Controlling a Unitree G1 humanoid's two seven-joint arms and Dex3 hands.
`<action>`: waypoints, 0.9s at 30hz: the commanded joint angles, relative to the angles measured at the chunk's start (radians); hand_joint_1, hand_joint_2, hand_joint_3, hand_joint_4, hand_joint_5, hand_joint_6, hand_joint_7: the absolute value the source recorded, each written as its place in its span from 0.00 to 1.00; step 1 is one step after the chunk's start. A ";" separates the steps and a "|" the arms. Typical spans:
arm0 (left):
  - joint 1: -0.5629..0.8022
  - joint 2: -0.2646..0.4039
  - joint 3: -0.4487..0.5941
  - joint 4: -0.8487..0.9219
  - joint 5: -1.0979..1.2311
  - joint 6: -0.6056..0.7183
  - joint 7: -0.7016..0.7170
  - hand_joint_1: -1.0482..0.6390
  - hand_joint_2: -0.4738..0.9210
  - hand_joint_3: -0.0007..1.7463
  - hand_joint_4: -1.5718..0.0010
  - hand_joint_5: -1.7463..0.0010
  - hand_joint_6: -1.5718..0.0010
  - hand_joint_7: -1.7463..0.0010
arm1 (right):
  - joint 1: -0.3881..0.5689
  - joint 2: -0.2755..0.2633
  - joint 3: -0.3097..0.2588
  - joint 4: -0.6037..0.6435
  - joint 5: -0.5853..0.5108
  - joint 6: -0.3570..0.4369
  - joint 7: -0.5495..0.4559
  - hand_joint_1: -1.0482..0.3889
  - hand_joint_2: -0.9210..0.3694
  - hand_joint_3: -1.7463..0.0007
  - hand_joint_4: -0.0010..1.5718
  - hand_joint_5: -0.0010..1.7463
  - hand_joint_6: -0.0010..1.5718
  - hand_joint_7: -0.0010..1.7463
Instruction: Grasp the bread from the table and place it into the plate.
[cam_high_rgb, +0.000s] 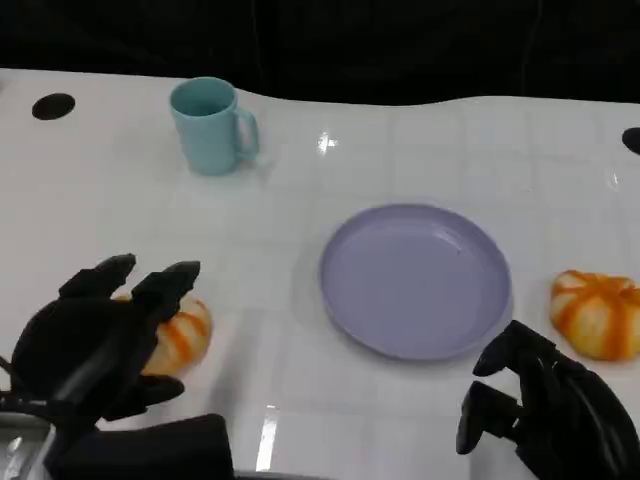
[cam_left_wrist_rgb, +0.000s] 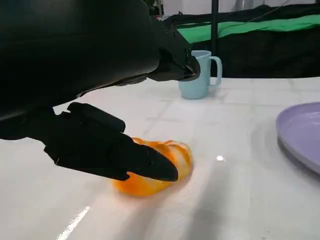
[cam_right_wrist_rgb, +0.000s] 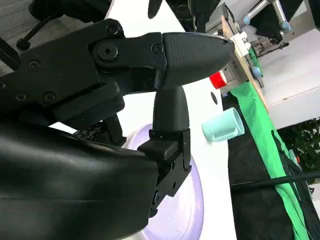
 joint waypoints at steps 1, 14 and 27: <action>-0.011 0.025 -0.009 0.006 0.004 0.016 -0.009 0.40 0.97 0.00 0.93 0.98 0.87 1.00 | 0.004 -0.009 -0.005 -0.007 0.000 -0.008 0.002 0.34 0.00 0.75 0.45 1.00 0.26 1.00; -0.181 0.085 -0.078 0.206 -0.023 0.034 -0.100 0.39 0.97 0.00 0.95 1.00 0.88 1.00 | 0.008 -0.009 -0.006 -0.007 -0.004 -0.016 0.001 0.34 0.00 0.75 0.47 1.00 0.28 1.00; -0.309 0.092 -0.162 0.406 -0.051 0.051 -0.132 0.36 0.98 0.00 0.97 1.00 0.92 1.00 | 0.009 -0.006 -0.003 -0.007 -0.003 -0.020 -0.001 0.34 0.00 0.75 0.47 1.00 0.28 1.00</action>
